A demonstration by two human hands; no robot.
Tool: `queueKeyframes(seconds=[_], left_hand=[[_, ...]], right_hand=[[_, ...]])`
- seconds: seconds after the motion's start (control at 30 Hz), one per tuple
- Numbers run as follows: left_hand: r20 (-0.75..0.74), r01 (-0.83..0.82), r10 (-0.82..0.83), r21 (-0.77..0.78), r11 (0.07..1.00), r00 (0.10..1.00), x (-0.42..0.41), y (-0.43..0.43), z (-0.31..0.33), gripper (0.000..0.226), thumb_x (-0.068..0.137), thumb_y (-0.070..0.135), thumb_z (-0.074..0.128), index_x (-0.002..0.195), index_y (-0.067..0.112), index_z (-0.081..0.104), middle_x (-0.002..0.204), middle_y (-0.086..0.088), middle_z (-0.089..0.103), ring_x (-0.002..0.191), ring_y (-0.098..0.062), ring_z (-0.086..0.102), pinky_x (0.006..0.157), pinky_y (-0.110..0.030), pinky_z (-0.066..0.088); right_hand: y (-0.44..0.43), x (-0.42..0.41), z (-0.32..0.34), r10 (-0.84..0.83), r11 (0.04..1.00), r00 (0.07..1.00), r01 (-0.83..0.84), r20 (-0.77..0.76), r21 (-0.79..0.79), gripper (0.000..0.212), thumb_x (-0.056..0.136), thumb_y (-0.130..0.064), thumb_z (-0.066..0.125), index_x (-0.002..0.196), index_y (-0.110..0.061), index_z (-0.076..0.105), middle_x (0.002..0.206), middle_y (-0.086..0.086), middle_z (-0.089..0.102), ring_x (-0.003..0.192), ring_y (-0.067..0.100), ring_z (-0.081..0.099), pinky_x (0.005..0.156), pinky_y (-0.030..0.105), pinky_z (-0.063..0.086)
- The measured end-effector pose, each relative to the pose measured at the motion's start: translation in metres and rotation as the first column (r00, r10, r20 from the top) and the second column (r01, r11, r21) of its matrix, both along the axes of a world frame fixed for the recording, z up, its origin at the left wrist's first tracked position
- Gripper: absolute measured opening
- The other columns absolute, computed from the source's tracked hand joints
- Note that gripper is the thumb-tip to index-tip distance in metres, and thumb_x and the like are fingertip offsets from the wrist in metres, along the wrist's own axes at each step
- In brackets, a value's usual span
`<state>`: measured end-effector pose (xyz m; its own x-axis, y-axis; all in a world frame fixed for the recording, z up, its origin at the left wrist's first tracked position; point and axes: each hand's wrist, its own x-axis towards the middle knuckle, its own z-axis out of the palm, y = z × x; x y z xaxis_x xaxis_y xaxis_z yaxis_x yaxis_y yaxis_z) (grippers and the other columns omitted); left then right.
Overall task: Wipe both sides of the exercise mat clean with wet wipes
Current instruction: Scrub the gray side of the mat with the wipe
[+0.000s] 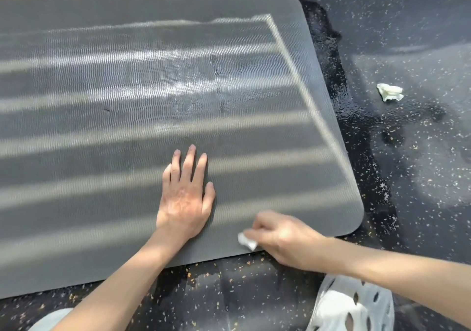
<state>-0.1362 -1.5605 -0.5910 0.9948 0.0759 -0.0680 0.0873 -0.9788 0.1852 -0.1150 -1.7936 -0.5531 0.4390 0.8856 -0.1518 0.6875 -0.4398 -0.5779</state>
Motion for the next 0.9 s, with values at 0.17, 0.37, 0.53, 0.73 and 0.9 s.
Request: queueKeyframes(seconds=[0.17, 0.37, 0.53, 0.73, 0.9], left_hand=[[-0.003, -0.005, 0.005, 0.000, 1.000, 1.000, 0.000, -0.001, 0.000, 0.059, 0.094, 0.035, 0.033, 0.145, 0.006, 0.042, 0.156, -0.018, 0.032, 0.143, -0.043, 0.027, 0.112, -0.051, 0.026], [-0.010, -0.005, 0.005, 0.012, 1.000, 1.000, 0.000, 0.000, -0.001, 0.059, 0.094, 0.035, 0.033, 0.145, 0.006, 0.041, 0.156, -0.018, 0.032, 0.144, -0.042, 0.026, 0.112, -0.051, 0.026], [-0.007, -0.006, 0.006, 0.019, 1.000, 1.000, -0.001, 0.000, -0.001, 0.059, 0.094, 0.035, 0.033, 0.145, 0.006, 0.042, 0.155, -0.018, 0.033, 0.143, -0.042, 0.027, 0.112, -0.051, 0.026], [0.005, -0.009, 0.009, 0.023, 1.000, 1.000, 0.000, -0.001, 0.002, 0.059, 0.094, 0.035, 0.034, 0.144, 0.006, 0.043, 0.154, -0.018, 0.035, 0.141, -0.041, 0.029, 0.111, -0.051, 0.027], [0.002, -0.011, 0.011, 0.016, 1.000, 1.000, 0.000, -0.001, 0.000, 0.059, 0.093, 0.036, 0.034, 0.143, 0.007, 0.043, 0.153, -0.017, 0.036, 0.140, -0.041, 0.030, 0.110, -0.051, 0.028]], right_hand=[[-0.008, -0.001, 0.000, -0.091, 0.996, 0.995, 0.091, 0.028, 0.012, 0.021, 0.094, -0.009, 0.049, 0.107, -0.005, 0.065, 0.084, 0.007, 0.051, 0.066, 0.013, 0.041, 0.051, 0.026, 0.038], [-0.012, 0.007, 0.001, 0.036, 0.999, 0.997, -0.037, 0.064, 0.008, 0.015, 0.088, -0.005, 0.058, 0.099, -0.010, 0.067, 0.081, 0.003, 0.052, 0.062, 0.011, 0.037, 0.045, 0.025, 0.034], [-0.008, 0.031, -0.007, -0.198, 0.979, 0.969, 0.187, 0.151, 0.081, 0.030, 0.100, -0.038, 0.040, 0.093, -0.020, 0.063, 0.076, -0.002, 0.045, 0.062, 0.014, 0.041, 0.051, 0.034, 0.041], [-0.018, 0.023, 0.001, 0.087, 0.995, 0.993, -0.082, 0.083, -0.059, 0.019, 0.092, -0.019, 0.052, 0.102, -0.008, 0.064, 0.080, 0.004, 0.047, 0.066, 0.015, 0.039, 0.051, 0.029, 0.034], [0.014, 0.057, -0.004, -0.215, 0.977, 0.930, 0.206, 0.297, 0.063, 0.018, 0.095, -0.023, 0.052, 0.089, -0.012, 0.066, 0.077, 0.005, 0.049, 0.062, 0.022, 0.046, 0.051, 0.031, 0.043]])
